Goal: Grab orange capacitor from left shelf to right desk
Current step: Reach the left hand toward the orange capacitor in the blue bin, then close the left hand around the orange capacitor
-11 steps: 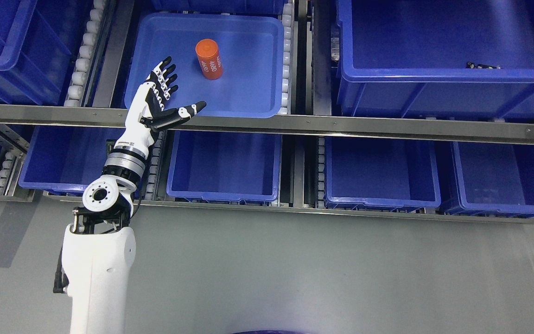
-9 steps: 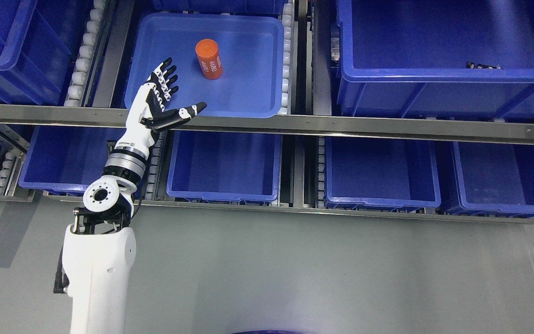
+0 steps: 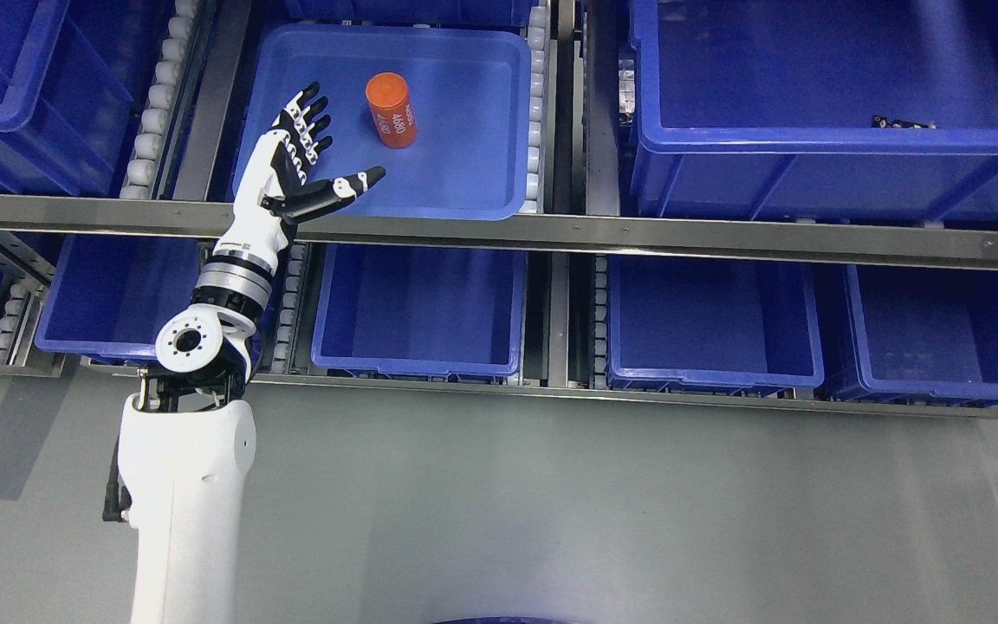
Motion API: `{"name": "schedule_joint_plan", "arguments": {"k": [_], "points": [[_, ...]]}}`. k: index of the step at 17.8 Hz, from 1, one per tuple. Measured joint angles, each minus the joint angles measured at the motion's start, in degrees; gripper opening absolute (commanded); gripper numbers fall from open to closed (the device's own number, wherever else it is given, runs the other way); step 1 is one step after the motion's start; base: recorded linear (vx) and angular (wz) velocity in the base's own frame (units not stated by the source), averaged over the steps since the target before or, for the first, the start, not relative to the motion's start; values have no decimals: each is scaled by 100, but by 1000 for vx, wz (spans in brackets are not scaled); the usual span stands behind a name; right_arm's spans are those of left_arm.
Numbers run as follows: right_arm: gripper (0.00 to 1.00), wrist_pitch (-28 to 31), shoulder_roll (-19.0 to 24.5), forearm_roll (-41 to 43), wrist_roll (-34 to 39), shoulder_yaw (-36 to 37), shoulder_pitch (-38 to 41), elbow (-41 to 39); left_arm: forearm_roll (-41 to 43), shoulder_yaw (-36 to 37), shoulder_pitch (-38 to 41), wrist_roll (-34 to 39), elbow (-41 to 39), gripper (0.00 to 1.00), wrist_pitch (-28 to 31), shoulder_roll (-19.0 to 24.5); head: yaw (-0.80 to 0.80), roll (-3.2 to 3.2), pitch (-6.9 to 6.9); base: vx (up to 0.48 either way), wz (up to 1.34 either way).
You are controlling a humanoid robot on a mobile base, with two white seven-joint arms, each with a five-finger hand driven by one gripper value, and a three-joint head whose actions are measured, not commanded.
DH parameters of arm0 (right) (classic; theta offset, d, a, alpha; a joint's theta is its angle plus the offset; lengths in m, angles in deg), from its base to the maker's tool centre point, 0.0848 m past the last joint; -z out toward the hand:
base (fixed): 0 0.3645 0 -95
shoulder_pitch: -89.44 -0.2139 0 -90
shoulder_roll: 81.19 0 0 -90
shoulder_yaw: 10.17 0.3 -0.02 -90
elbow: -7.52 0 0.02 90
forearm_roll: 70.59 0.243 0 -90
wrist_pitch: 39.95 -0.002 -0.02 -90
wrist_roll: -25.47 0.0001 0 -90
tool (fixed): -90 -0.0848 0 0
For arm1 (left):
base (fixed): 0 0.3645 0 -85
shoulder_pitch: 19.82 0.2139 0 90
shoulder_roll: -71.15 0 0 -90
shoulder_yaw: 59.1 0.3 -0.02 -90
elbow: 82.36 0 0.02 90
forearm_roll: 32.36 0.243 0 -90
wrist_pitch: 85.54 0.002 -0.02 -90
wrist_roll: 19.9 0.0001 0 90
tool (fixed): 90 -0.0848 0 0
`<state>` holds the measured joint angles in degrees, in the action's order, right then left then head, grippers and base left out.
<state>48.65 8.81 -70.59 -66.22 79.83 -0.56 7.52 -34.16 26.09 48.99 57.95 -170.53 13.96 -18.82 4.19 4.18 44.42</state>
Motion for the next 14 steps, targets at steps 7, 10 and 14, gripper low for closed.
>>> {"name": "schedule_joint_plan", "arguments": {"k": [7,10,14], "points": [[100,0,0,0,0,0,0,0,139,2,-926,-16,1232,100,-620,143,0,0,0,0,0],[100,0,0,0,0,0,0,0,158,27,-1171,-63,1732,100,-682,120,0,0,0,0,0],[100,0,0,0,0,0,0,0,170,167,-1406,-166,2286,100,-695,79,0,0,0,0,0]]}}
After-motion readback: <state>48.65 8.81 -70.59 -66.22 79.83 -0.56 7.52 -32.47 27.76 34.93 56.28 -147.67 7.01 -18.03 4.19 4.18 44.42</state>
